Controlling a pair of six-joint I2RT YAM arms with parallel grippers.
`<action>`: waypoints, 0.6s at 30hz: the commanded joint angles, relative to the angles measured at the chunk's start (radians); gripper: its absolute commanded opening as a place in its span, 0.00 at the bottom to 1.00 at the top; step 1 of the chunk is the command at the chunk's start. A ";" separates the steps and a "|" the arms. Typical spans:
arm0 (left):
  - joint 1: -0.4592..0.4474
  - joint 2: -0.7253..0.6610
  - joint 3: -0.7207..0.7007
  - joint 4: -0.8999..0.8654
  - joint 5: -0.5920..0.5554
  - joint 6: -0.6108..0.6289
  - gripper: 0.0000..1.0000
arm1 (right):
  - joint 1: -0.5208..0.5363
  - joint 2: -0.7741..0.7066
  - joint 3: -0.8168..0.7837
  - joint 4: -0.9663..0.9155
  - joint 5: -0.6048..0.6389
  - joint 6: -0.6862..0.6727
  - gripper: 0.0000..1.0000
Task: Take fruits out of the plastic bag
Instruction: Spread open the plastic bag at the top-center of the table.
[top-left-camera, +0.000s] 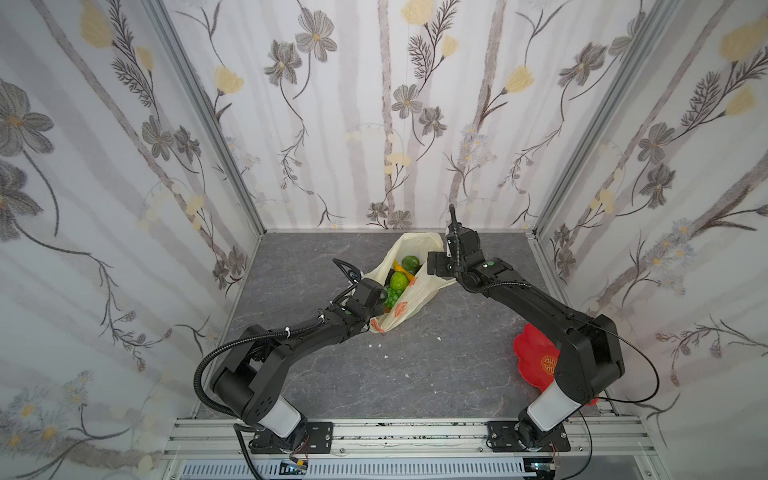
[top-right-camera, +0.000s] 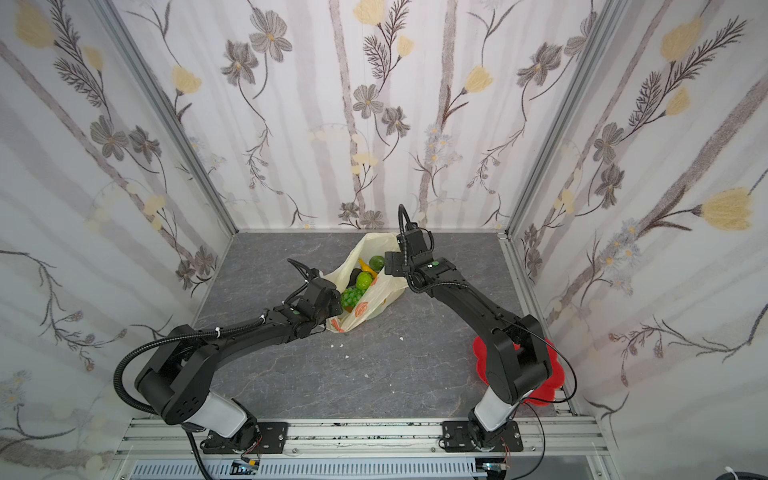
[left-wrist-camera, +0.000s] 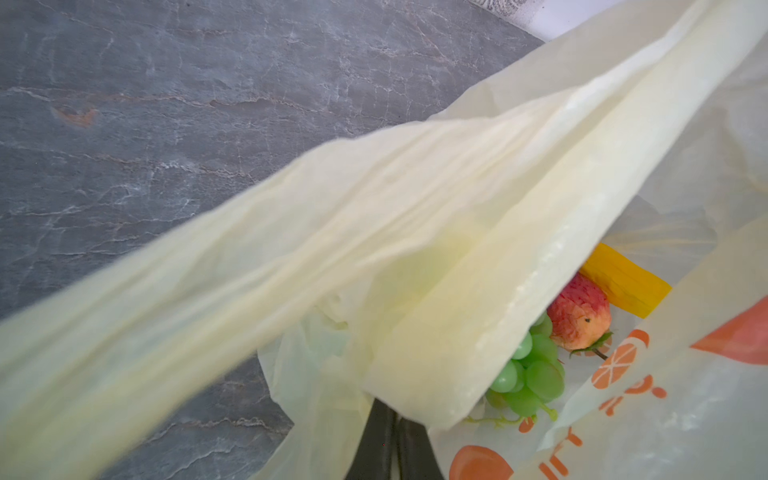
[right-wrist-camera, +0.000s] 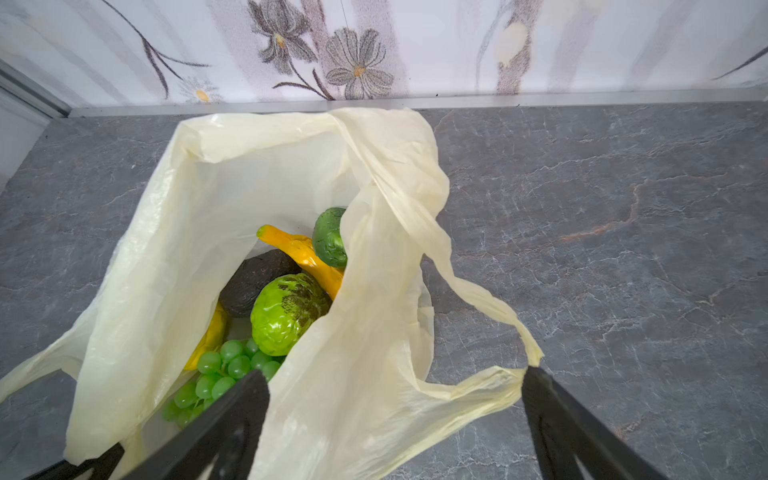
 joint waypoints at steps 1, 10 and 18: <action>-0.009 -0.007 -0.008 0.035 -0.027 -0.036 0.00 | 0.048 0.019 0.004 0.013 0.092 0.051 0.97; -0.017 -0.023 -0.020 0.041 -0.034 -0.076 0.00 | 0.071 0.214 0.080 0.001 0.078 0.069 0.85; 0.060 -0.014 -0.055 0.078 0.011 -0.138 0.00 | -0.058 0.102 -0.185 0.213 -0.167 0.083 0.20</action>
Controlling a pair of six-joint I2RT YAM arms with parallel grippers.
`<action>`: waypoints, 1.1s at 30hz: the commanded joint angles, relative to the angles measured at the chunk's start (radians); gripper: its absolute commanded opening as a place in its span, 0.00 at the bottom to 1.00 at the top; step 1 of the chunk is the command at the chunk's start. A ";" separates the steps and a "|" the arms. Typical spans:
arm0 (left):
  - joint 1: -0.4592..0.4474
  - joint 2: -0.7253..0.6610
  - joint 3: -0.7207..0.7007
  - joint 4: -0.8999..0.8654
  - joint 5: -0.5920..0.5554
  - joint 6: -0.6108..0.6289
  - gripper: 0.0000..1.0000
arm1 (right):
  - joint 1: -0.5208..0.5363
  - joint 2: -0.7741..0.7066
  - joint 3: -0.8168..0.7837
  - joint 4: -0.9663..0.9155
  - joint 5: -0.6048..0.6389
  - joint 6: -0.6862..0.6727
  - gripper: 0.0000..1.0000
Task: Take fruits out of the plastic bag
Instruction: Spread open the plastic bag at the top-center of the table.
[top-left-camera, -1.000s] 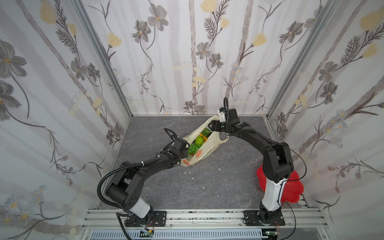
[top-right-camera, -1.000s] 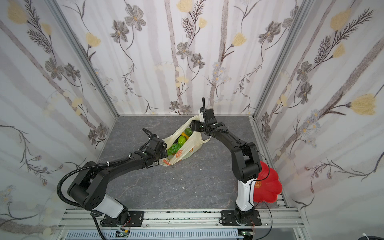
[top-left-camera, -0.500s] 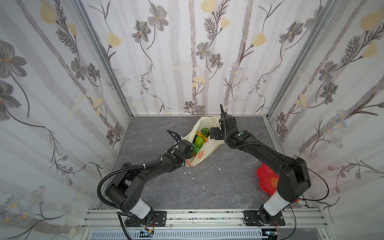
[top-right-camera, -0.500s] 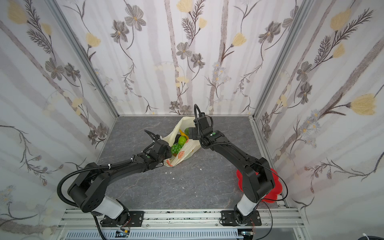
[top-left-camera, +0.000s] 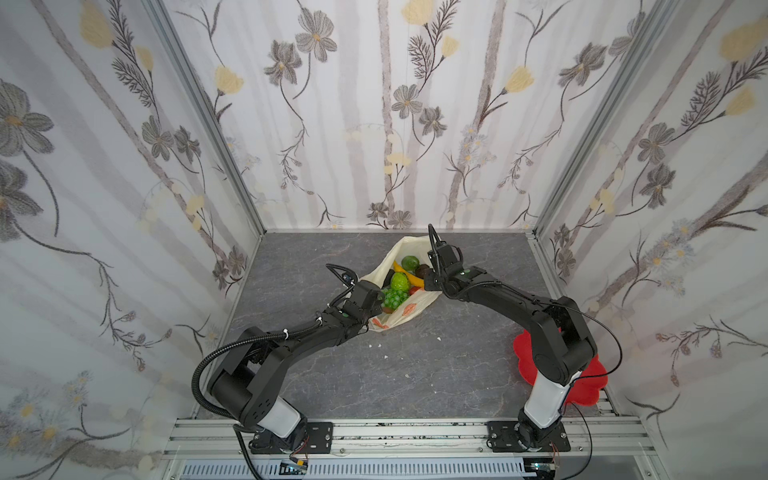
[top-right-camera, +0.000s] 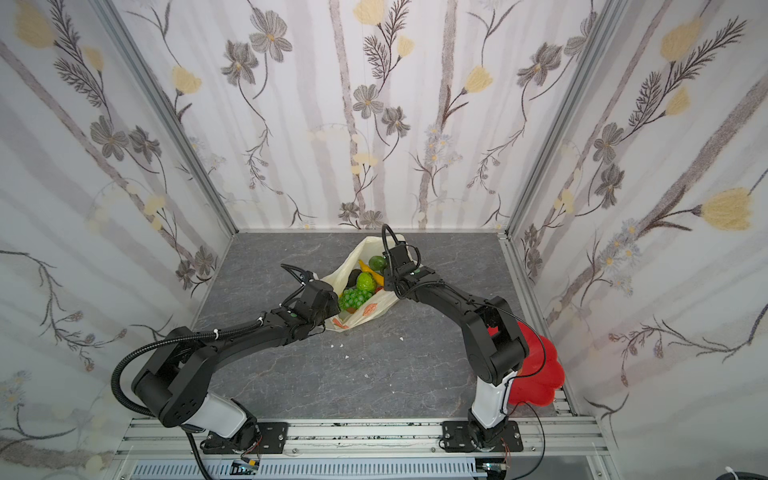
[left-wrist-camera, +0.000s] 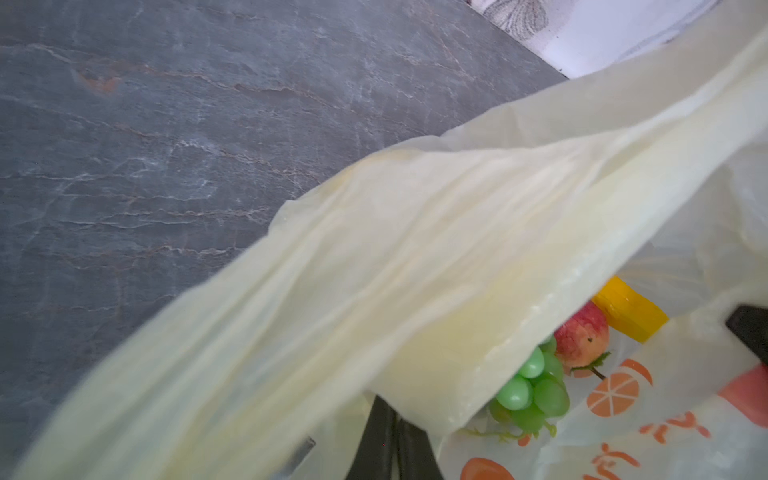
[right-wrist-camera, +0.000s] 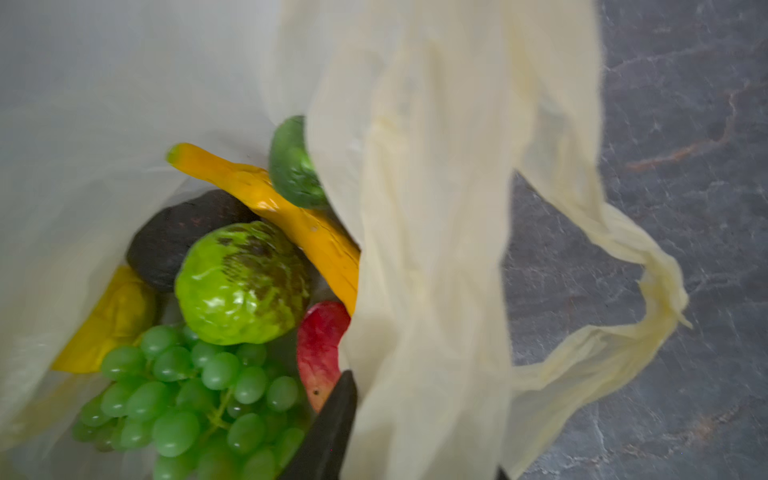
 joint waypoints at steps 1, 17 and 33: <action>0.036 0.005 -0.016 0.049 0.014 -0.040 0.00 | -0.076 -0.068 -0.151 0.207 -0.211 0.031 0.16; 0.083 0.003 -0.053 0.111 0.105 -0.005 0.31 | -0.171 -0.153 -0.424 0.501 -0.428 0.081 0.00; -0.102 -0.254 -0.057 -0.111 -0.176 0.037 0.67 | -0.137 -0.179 -0.367 0.406 -0.349 0.044 0.00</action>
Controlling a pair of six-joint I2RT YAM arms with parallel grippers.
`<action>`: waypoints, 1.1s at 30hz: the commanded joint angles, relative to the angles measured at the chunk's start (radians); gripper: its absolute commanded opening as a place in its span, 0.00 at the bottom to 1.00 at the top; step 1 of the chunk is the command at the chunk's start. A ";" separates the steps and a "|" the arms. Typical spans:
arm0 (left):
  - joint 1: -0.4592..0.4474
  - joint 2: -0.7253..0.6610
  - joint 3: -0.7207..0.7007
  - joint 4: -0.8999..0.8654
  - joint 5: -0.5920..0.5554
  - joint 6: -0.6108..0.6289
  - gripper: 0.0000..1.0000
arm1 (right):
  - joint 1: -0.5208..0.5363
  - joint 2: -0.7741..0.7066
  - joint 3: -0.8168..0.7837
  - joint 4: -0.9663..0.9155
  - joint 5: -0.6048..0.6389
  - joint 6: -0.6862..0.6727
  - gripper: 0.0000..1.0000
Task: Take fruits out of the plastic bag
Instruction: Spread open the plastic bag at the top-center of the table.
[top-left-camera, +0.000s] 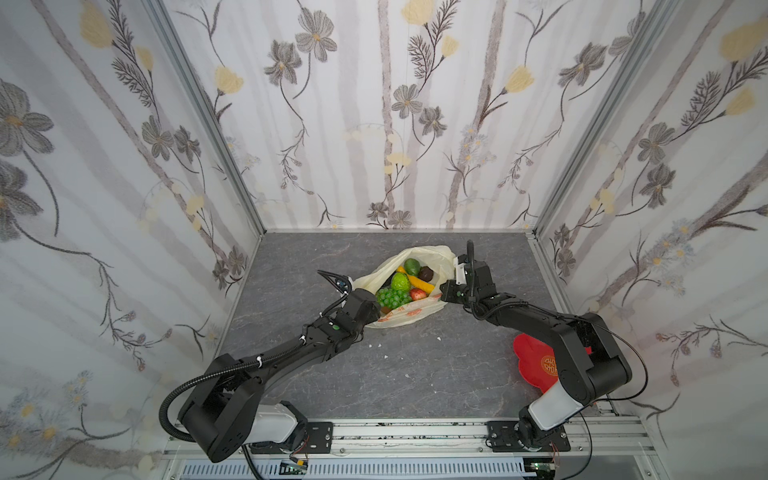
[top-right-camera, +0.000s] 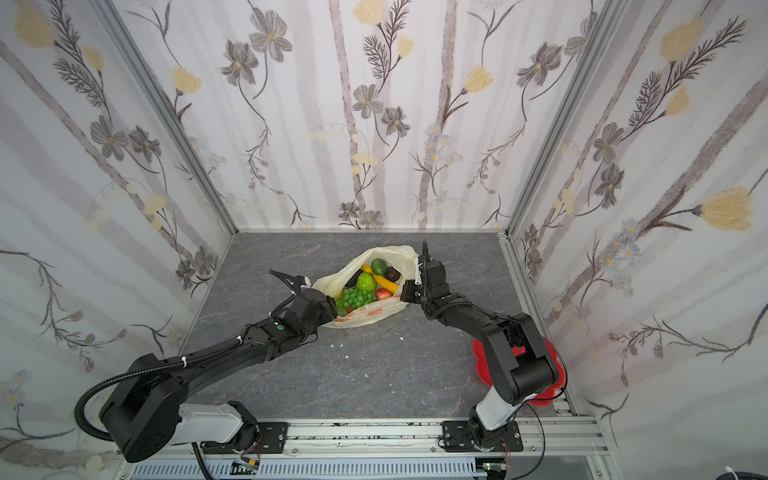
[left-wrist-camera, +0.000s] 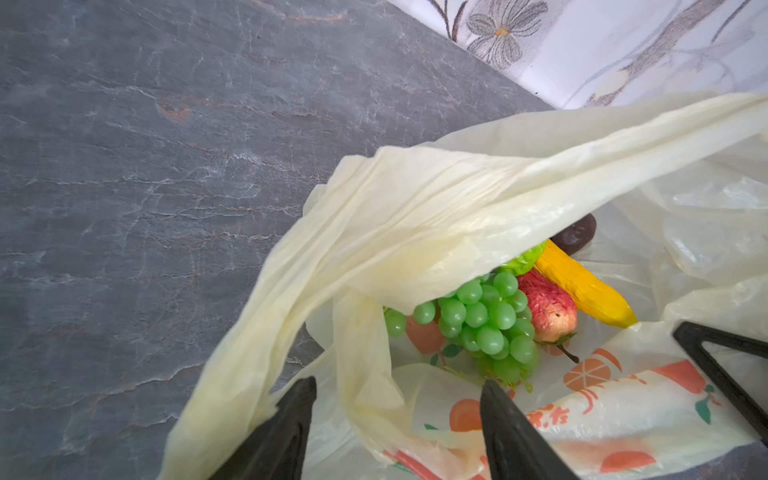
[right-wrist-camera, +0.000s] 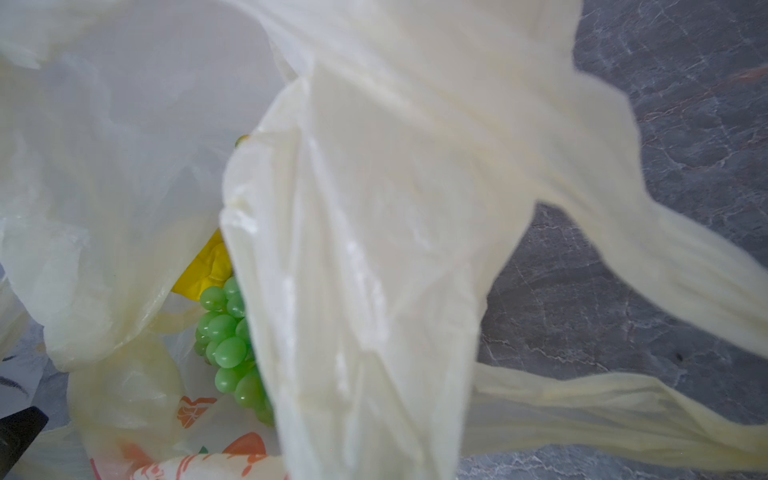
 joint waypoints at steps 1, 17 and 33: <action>-0.038 -0.036 0.035 -0.020 -0.097 0.069 0.68 | 0.004 -0.011 0.012 -0.013 0.029 -0.014 0.00; -0.027 0.411 0.439 -0.147 -0.321 0.524 0.98 | 0.003 -0.045 0.008 -0.039 0.051 -0.032 0.00; 0.287 0.524 0.522 -0.170 -0.001 0.282 0.06 | -0.046 -0.014 -0.040 -0.002 0.019 -0.076 0.00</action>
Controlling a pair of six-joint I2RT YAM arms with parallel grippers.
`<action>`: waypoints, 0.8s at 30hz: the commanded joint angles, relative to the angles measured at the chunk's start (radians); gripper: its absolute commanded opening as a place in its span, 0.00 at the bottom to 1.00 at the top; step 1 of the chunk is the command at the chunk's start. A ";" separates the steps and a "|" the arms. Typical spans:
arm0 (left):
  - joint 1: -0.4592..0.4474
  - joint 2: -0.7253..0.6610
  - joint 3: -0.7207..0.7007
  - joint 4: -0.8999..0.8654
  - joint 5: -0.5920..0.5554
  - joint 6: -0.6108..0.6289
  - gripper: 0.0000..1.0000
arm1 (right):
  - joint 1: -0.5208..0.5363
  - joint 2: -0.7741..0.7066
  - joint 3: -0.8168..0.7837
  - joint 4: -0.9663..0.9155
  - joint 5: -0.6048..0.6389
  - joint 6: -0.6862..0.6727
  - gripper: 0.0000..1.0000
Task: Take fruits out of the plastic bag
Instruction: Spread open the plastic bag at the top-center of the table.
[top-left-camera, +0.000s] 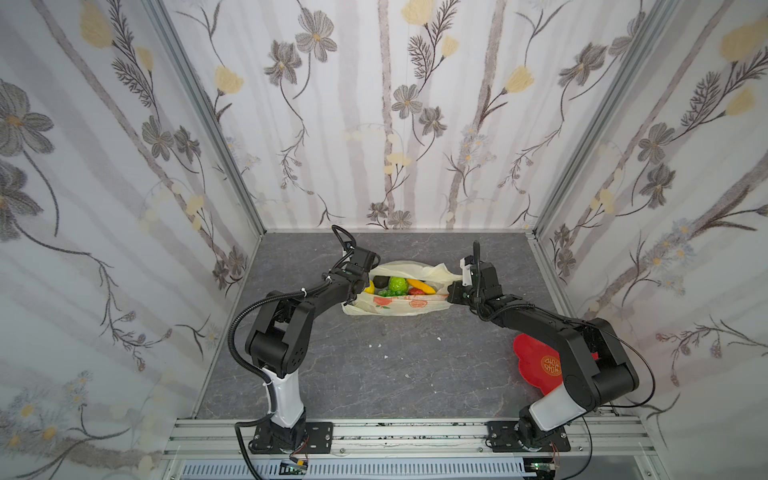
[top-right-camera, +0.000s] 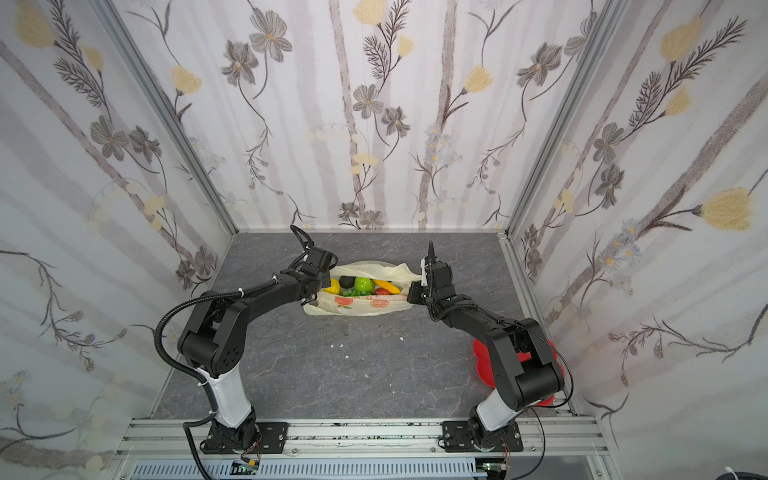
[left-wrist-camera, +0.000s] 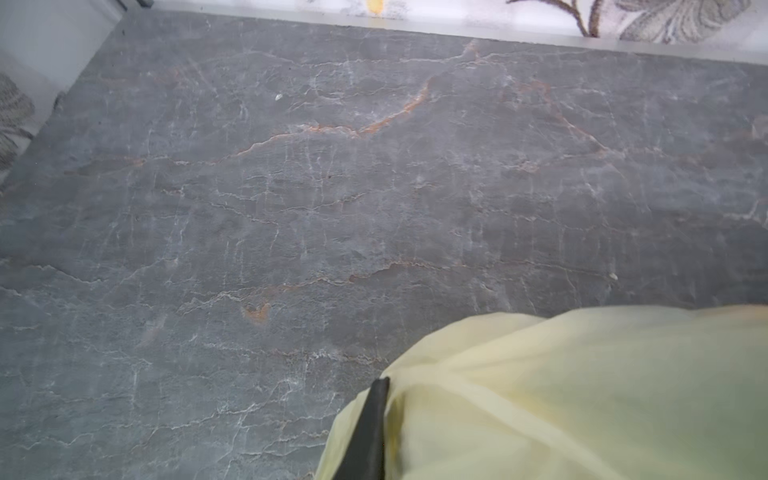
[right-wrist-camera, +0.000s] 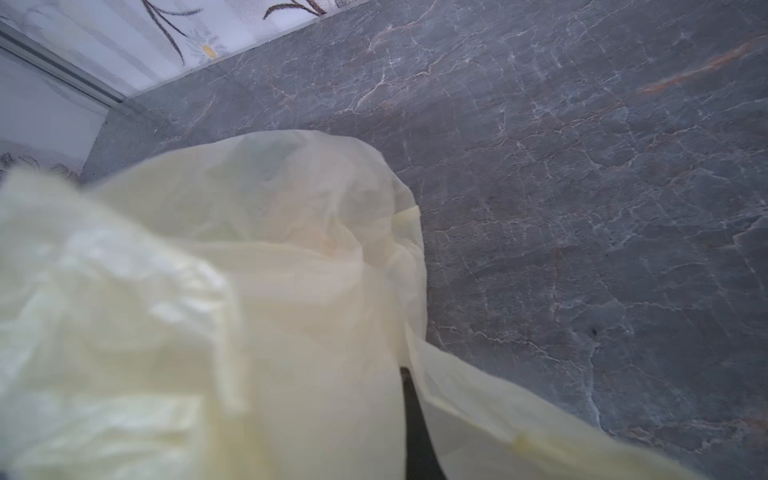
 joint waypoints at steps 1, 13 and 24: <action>0.029 -0.031 -0.007 -0.004 0.068 -0.094 0.04 | -0.002 0.021 -0.003 0.024 -0.020 -0.031 0.00; -0.092 -0.097 -0.103 0.014 0.109 -0.076 0.03 | 0.121 0.065 0.128 -0.085 0.073 -0.101 0.10; -0.087 -0.199 -0.218 0.075 0.104 -0.115 0.02 | 0.155 -0.059 0.157 -0.250 0.299 -0.136 0.59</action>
